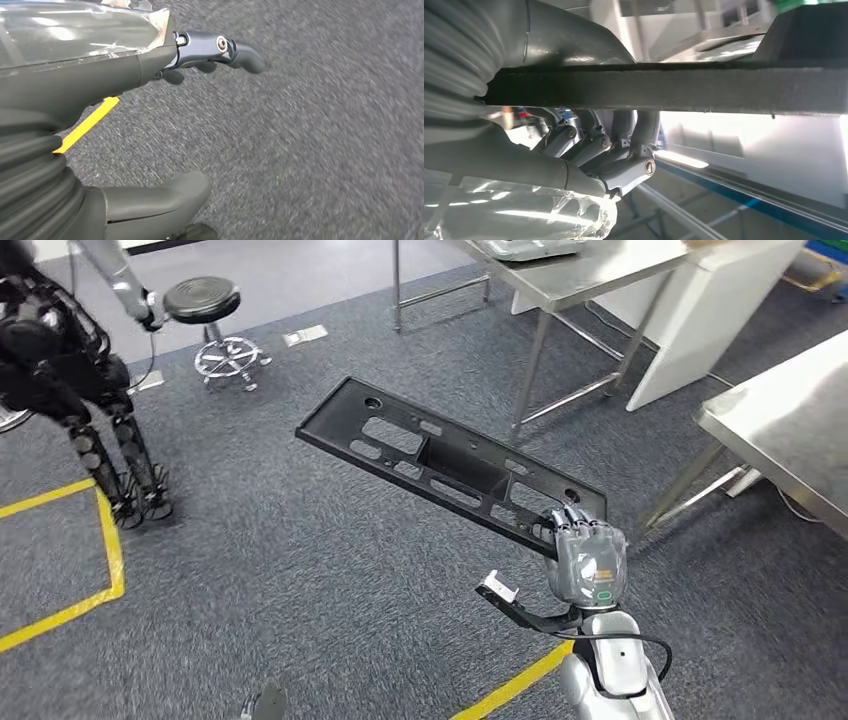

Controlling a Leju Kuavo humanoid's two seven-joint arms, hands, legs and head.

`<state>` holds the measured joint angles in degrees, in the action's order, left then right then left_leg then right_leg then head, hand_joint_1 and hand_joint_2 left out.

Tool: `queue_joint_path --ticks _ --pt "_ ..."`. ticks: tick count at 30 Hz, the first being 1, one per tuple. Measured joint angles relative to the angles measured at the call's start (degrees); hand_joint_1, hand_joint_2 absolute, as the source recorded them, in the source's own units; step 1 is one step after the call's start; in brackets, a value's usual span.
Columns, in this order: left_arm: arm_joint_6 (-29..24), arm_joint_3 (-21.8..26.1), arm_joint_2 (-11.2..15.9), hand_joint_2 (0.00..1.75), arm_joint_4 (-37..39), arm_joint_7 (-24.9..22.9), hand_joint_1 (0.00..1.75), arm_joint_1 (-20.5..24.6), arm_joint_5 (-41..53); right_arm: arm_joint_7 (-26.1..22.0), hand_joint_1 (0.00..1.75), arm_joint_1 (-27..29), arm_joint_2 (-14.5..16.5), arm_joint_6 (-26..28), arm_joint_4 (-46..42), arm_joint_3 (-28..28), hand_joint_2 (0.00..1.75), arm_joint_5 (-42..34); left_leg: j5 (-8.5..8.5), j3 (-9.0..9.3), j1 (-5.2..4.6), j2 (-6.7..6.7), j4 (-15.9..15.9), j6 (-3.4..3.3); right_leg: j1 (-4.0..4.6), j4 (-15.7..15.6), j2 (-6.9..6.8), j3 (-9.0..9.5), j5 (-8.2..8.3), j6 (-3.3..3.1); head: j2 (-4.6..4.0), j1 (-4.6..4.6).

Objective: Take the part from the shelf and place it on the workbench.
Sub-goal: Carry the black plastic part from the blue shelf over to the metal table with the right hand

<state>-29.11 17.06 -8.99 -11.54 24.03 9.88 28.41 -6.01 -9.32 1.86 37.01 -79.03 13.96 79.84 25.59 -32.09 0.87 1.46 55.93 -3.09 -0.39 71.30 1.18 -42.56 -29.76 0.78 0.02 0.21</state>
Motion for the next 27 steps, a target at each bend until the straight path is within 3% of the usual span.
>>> queue_joint_path --ticks 1,2,4,5,7,9,10,12,14,16,17,18,20,21,23,25,27 --pt "0.1 0.0 -0.1 1.75 0.0 0.2 0.00 0.0 -0.1 0.0 1.75 0.1 0.0 0.0 0.0 0.0 1.75 0.1 0.05 -0.04 0.01 0.81 0.0 0.07 -0.25 2.1 -0.30 -0.98 -0.61 0.37 0.00 0.03" --pt "0.2 0.0 -0.2 1.75 0.0 0.4 0.00 0.0 -0.2 -0.1 1.75 0.1 -0.1 -0.1 0.0 0.0 1.75 0.1 0.13 -0.03 0.05 1.59 0.0 0.20 -0.56 1.9 -0.62 -0.69 -0.30 0.99 0.00 0.05" --pt "0.2 0.0 -0.4 1.75 0.0 0.7 0.00 0.0 -0.6 -0.4 1.75 0.1 -0.2 -0.3 0.0 0.0 1.75 0.1 0.43 0.11 0.22 2.95 0.2 0.66 -1.19 -4.9 -2.13 3.18 2.20 2.43 0.00 0.12" --pt "0.2 0.0 -0.5 1.75 0.0 0.9 0.00 0.0 -0.8 -0.7 1.75 -0.1 -0.2 -0.5 0.1 0.0 1.75 0.0 0.69 0.18 0.15 3.58 0.4 1.06 -1.23 -9.0 -3.61 5.67 3.42 2.83 0.00 0.24" --pt "0.1 0.1 -0.5 1.75 -0.1 1.4 0.00 -0.1 -1.3 -1.0 1.75 -0.6 -0.1 -0.7 0.3 0.1 1.75 -0.2 1.20 0.40 -0.17 4.77 0.8 1.88 -0.94 -13.7 -5.23 8.31 4.67 2.47 0.00 0.29" --pt "0.1 0.2 -0.4 1.75 -0.1 1.8 0.00 -0.1 -1.7 -1.1 1.75 -1.1 0.0 -0.7 0.7 0.1 1.75 -0.4 1.58 0.84 -0.27 6.06 0.9 2.58 -0.62 -14.2 -4.31 8.47 4.79 1.45 0.00 0.09" --pt "0.1 0.3 -0.3 1.75 -0.1 1.9 0.00 -0.1 -1.8 -1.2 1.75 -1.2 0.0 -0.7 0.8 0.1 1.75 -0.5 1.91 1.00 -0.05 6.01 1.0 2.93 -0.92 -14.2 -3.61 8.49 4.81 1.00 0.00 -0.09" --pt "0.1 0.3 -0.2 1.75 -0.2 2.1 0.00 -0.1 -1.9 -1.2 1.75 -1.6 0.2 -0.8 1.0 0.1 1.75 -0.5 4.04 0.15 0.47 3.39 3.7 3.44 -1.36 -14.2 -2.26 8.69 4.94 -0.01 0.00 -0.39" --pt "0.1 0.3 -0.1 1.75 -0.2 2.1 0.00 -0.4 -1.9 -1.2 1.75 -2.1 0.5 -0.8 1.3 0.2 1.75 -0.4 7.97 -3.12 0.67 -0.29 10.6 3.56 -1.29 -14.3 -0.91 8.72 5.02 -0.73 0.00 -0.73" --pt "0.1 0.3 -0.1 1.75 -0.2 2.0 0.00 -0.8 -1.9 -1.2 1.75 -2.2 0.7 -0.8 1.6 0.2 1.75 -0.5 10.18 -6.66 0.66 -1.49 17.0 3.51 -0.92 -14.2 0.63 8.72 5.02 -0.95 0.00 -0.81" --pt "0.1 0.3 -0.1 1.75 -0.2 2.0 0.00 -0.9 -1.9 -1.2 1.75 -2.3 0.7 -0.8 1.7 0.3 1.75 -0.5 9.45 -7.23 0.66 -1.61 17.5 3.37 -0.79 -14.2 1.49 8.76 5.02 -0.95 0.00 -0.81" --pt "0.1 0.3 -0.1 1.75 -0.2 2.0 0.00 -1.0 -1.9 -1.2 1.75 -2.3 0.7 -0.8 1.8 0.3 1.75 -0.5 7.59 -6.67 0.67 -1.80 15.6 3.15 -0.71 -14.1 2.36 8.81 5.02 -0.94 0.00 -0.81" --pt "0.2 0.3 0.0 1.75 -0.2 2.0 0.00 -1.0 -1.9 -1.3 1.75 -2.4 0.8 -0.8 2.0 0.3 1.75 -0.5 3.12 -3.54 0.72 -3.67 8.0 2.55 -0.62 -13.9 4.00 8.81 5.02 -0.88 0.00 -0.82" --pt "0.2 0.3 0.1 1.75 -0.2 2.0 0.00 -1.0 -1.9 -1.3 1.75 -2.5 0.8 -0.8 2.0 0.3 1.75 -0.5 1.86 -2.24 0.73 -4.75 4.9 2.36 -0.53 -13.8 4.66 8.67 5.04 -0.78 0.00 -0.79" --pt "0.3 0.3 0.1 1.75 -0.2 2.0 0.00 -0.9 -1.9 -1.3 1.75 -2.7 0.8 -0.8 2.1 0.3 1.75 -0.5 1.42 -1.27 0.47 -5.76 2.6 2.08 -0.57 -13.8 5.76 8.18 5.22 -0.25 0.00 -0.83" --pt "0.3 0.3 0.0 1.75 -0.2 2.0 0.00 -0.8 -1.9 -1.3 1.75 -2.8 0.8 -0.8 2.2 0.3 1.75 -0.5 1.02 -1.09 0.28 -4.45 2.1 1.58 -0.63 -14.0 6.39 7.66 5.51 0.49 0.00 -0.88" --pt "0.3 0.4 -0.1 1.75 -0.2 2.1 0.00 -0.7 -1.9 -1.4 1.75 -3.0 0.7 -0.8 2.3 0.3 1.75 -0.4 0.34 -0.73 0.38 -3.10 1.0 0.78 -0.31 -12.2 4.03 6.29 4.66 0.64 0.00 -0.64"
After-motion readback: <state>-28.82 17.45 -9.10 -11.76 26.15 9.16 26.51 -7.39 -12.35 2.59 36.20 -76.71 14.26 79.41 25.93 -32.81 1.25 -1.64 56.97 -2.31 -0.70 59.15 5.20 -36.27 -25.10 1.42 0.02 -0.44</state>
